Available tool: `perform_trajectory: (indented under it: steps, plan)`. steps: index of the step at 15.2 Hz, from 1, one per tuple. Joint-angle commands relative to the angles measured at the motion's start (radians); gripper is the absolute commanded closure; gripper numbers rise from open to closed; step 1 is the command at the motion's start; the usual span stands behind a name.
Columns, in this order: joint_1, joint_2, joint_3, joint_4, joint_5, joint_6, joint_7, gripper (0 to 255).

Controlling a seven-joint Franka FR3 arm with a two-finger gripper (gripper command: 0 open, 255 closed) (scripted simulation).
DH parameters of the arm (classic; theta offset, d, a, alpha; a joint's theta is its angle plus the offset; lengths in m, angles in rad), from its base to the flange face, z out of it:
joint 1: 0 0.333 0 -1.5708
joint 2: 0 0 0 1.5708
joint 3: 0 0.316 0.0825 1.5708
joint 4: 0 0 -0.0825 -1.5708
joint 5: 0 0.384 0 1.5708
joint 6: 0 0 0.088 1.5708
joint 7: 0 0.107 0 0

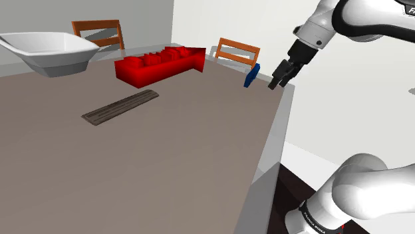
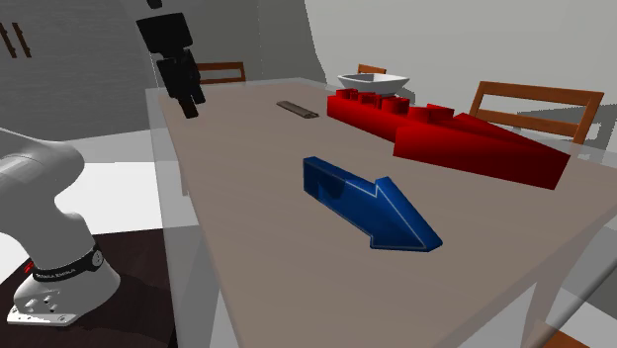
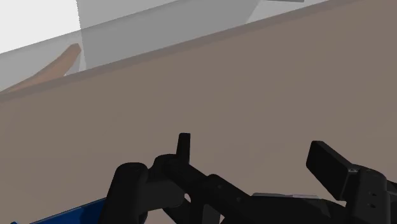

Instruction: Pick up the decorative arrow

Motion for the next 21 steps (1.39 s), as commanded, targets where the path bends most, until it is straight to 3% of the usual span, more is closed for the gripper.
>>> perform_trajectory:
  steps: [1, 11, 21]
  plan:
    - [0.000, 0.000, 0.000, 0.000, 0.000, 0.000, 0.000, 0]
    - [-0.124, 0.383, 0.061, 0.267, -0.050, 0.105, 0.336, 0]
    - [-0.212, 0.739, 0.044, 0.623, -0.134, 0.071, 0.650, 0]
